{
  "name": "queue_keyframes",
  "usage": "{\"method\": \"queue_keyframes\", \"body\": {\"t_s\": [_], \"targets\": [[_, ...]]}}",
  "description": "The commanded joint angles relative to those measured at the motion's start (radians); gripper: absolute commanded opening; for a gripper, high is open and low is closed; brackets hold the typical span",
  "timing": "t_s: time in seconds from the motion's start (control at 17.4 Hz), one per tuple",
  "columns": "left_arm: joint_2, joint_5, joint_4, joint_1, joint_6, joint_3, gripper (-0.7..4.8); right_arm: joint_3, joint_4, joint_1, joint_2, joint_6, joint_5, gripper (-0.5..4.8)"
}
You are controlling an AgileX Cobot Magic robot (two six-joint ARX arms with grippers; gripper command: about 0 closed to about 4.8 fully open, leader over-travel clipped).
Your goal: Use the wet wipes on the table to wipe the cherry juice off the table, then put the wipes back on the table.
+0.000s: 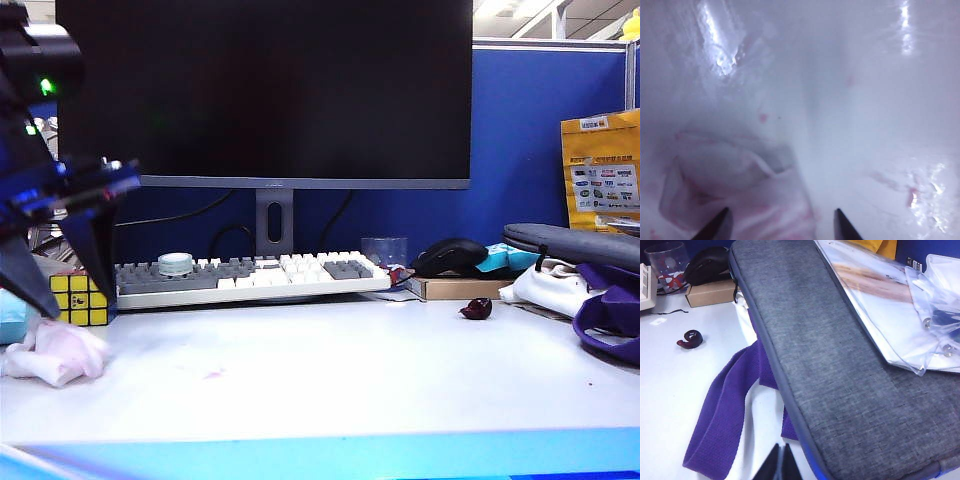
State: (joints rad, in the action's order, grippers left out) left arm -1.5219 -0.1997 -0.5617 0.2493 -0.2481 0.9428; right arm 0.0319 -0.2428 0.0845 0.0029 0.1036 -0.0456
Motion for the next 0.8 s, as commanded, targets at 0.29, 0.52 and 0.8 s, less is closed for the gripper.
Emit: {"method": "queue_keyframes", "body": {"t_s": [0.29,0.52,0.8], "targets": [[-0.074,0.005,-0.011,0.002,0.005,0.001,2.41,0.0,0.002,0.001,0.0,-0.002,-0.004,0.0],[-0.093,0.11,-0.017,0.002,0.013,-0.002,1.01,0.0,0.002,0.001,0.0,-0.002,-0.004,0.0],[-0.188,0.118,-0.006,0.0,0.022,-0.002,-0.06,0.0,0.002,0.0,0.0,-0.002,-0.004,0.0]]}}
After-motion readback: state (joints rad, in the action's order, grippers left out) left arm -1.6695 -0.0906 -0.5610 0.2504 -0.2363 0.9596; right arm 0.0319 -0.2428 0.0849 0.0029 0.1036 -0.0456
